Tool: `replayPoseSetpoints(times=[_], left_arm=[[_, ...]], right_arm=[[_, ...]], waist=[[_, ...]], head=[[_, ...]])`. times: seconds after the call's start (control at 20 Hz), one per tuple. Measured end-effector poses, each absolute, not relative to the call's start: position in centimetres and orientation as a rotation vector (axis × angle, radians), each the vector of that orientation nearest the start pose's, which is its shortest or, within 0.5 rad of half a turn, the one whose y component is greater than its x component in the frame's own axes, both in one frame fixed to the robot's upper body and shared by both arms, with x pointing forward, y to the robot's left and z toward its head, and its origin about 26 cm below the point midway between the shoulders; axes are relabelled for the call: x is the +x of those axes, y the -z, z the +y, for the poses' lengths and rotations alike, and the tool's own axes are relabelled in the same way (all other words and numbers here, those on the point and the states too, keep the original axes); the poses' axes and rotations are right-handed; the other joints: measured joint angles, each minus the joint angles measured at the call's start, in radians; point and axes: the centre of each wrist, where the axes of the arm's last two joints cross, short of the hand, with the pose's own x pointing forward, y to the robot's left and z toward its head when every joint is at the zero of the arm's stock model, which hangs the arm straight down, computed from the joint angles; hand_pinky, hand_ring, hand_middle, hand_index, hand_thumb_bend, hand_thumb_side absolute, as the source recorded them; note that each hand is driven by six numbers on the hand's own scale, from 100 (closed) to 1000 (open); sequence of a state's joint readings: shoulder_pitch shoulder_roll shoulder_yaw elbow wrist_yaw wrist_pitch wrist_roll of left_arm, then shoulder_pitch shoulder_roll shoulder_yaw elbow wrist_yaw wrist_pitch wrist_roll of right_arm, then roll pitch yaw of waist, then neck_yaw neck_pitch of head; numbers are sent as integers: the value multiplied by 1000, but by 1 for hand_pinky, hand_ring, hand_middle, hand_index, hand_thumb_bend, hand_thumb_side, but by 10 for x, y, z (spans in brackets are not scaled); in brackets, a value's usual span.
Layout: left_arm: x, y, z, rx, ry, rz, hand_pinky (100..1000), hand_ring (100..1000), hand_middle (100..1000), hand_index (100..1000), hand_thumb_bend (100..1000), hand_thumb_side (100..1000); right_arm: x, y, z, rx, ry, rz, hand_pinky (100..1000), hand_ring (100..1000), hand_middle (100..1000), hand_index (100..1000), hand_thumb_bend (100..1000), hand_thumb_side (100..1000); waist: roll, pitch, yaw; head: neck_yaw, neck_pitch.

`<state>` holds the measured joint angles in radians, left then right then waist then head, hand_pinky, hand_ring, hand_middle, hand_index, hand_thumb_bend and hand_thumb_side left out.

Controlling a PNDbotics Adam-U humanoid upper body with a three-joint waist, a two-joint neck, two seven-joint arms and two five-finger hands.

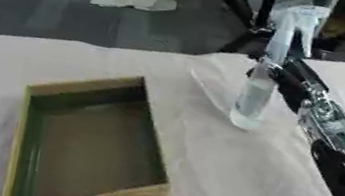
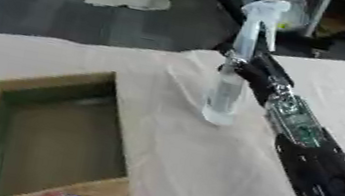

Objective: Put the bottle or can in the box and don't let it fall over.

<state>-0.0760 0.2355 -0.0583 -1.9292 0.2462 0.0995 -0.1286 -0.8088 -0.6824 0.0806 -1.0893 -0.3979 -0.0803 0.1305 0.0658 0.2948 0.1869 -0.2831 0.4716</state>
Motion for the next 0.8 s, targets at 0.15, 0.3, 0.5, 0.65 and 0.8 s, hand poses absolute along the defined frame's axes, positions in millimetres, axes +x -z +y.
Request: replayPoseSetpoints(times=[0.15, 0.3, 0.5, 0.65, 0.8], left_arm=[[279, -111, 256, -241, 245, -1866, 1000, 868, 1000, 793, 109, 952], [279, -111, 256, -242, 245, -1866, 1000, 868, 1000, 792, 108, 951], [279, -111, 256, -243, 247, -1865, 1000, 868, 1000, 780, 108, 949], [279, -111, 256, -244, 249, -1864, 1000, 868, 1000, 774, 109, 950], [279, -111, 255, -245, 250, -1863, 1000, 866, 1000, 770, 108, 949]], right_arm=[[437, -232, -375, -125, -302, -1961, 501, 497, 636, 579, 100, 445], [436, -232, -373, -107, -278, -1975, 345, 464, 601, 540, 100, 463], [435, -233, -372, -91, -265, -1993, 281, 361, 496, 444, 100, 456], [435, -233, -371, -86, -249, -2005, 246, 314, 447, 390, 100, 448], [434, -232, -372, -87, -219, -2004, 219, 268, 394, 339, 100, 436]], waist=[[1, 0, -2], [4, 0, -2], [5, 0, -4], [5, 0, -4], [5, 0, -4]], head=[[0, 0], [0, 0], [0, 0], [0, 0], [0, 0]])
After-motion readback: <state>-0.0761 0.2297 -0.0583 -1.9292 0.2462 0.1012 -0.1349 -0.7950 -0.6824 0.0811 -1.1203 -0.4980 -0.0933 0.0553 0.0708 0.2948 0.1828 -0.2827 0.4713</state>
